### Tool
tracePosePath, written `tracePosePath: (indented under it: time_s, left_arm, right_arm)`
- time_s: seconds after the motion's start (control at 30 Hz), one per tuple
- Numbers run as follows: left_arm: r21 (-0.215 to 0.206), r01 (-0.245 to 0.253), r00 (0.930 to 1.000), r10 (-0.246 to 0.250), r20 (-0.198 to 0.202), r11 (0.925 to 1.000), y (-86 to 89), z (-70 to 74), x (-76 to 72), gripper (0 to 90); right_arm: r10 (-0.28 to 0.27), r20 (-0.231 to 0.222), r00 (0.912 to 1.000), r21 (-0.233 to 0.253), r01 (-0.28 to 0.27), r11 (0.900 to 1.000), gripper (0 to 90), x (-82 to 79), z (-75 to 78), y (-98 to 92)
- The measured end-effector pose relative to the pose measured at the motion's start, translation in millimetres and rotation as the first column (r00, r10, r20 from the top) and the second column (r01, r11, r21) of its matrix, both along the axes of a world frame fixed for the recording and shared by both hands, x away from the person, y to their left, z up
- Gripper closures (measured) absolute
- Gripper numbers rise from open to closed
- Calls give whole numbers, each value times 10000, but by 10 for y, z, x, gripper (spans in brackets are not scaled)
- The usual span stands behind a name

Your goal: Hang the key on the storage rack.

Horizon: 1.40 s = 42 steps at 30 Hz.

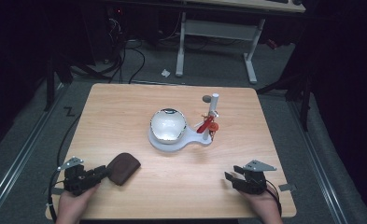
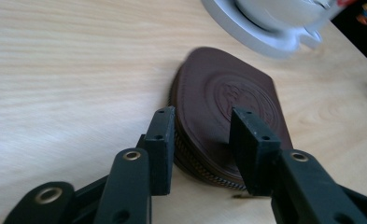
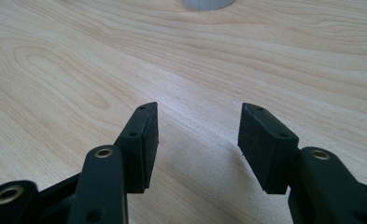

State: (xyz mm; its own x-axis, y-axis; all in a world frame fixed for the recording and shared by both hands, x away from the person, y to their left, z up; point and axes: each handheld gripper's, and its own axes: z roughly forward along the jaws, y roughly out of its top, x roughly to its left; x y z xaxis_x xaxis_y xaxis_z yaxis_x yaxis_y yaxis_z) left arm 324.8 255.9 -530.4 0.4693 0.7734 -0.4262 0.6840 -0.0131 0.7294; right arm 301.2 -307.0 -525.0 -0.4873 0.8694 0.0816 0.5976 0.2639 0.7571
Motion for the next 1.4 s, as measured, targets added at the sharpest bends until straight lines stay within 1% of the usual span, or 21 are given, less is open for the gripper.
tracePosePath:
  time_s: [0.03,0.1,0.17,0.27,0.4,0.43,0.5,0.53,0.6,0.77,0.8,0.87,0.9,0.93,1.0,1.03,1.1,1.13,1.27,1.37,1.4]
  left_arm:
    - [113,75,10000,-75,41,9999,-38,9,-20,604]
    - [171,243,9997,-244,23,9996,-120,10,-38,592]
    - [103,408,9992,-408,-35,9991,-187,-3,-45,577]
    - [35,387,9992,-387,-107,9992,-227,-19,-52,548]
    - [-333,298,9987,-311,-398,9990,-208,-52,-45,563]
    - [-492,226,9985,-250,-481,9985,-208,-69,-46,572]
    - [-832,254,9968,-316,-734,9962,-215,-101,-38,603]
    - [-957,210,9965,-286,-785,9952,-225,-115,-39,620]
    - [-854,212,9966,-279,-780,9961,-240,-108,-46,636]
    - [-919,227,9966,-298,-774,9955,-259,-110,-51,678]
    - [-918,204,9966,-276,-781,9956,-257,-107,-52,715]
    - [-827,265,9967,-326,-737,9962,-269,-99,-54,728]
    - [-718,276,9973,-324,-661,9970,-280,-89,-58,734]
    - [-638,351,9972,-391,-630,9973,-291,-82,-58,770]
    - [-510,455,9973,-483,-555,9977,-321,-69,-61,783]
    - [-424,473,9976,-494,-482,9980,-334,-60,-63,810]
    - [-80,592,9979,-594,-253,9982,-368,-39,-70,851]
    - [15,609,9980,-609,-188,9981,-381,-29,-76,856]
    - [-97,651,9978,-652,-150,9978,-379,-14,-77,865]
    - [-51,675,9977,-675,23,9977,-388,15,-85,868]
    - [-27,667,9976,-666,175,9978,-392,36,-92,868]
  right_arm:
    - [-9,4,10000,8,9,10000,481,-2,1,-5]
    - [-47,1,10000,33,47,10000,481,-3,3,-12]
    - [-40,13,10000,29,40,10000,480,-2,5,-15]
    - [-28,12,10000,19,28,10000,480,-8,8,-12]
    - [-34,-5,10000,16,34,10000,480,-11,5,-13]
    - [-36,-20,10000,28,36,10000,479,-10,4,-15]
    - [-60,-74,10000,47,61,10000,479,-6,-1,-15]
    - [-49,-70,10000,37,50,10000,479,-4,-3,-14]
    - [-37,-85,10000,29,38,10000,479,-3,-4,-6]
    - [-8,-126,9999,-11,8,10000,479,-5,-4,22]
    - [28,-91,10000,-32,-28,10000,479,-2,-5,22]
    - [27,-104,9999,-32,-27,10000,479,-2,-6,24]
    - [17,-120,9999,-26,-17,10000,479,-3,-7,24]
    - [5,-129,9999,-17,-5,10000,479,-3,-8,23]
    - [-20,-142,9999,-8,20,10000,479,-2,-10,19]
    - [9,-108,9999,-26,-10,10000,479,2,-11,13]
    - [-19,-138,9999,-4,19,10000,479,1,-11,8]
    - [-27,-149,9999,2,27,10000,479,1,-11,6]
    - [0,-137,9999,-1,0,10000,480,3,-12,2]
    - [7,-108,9999,16,-6,10000,480,7,-12,-2]
    - [9,-106,9999,15,-9,10000,480,7,-12,-4]
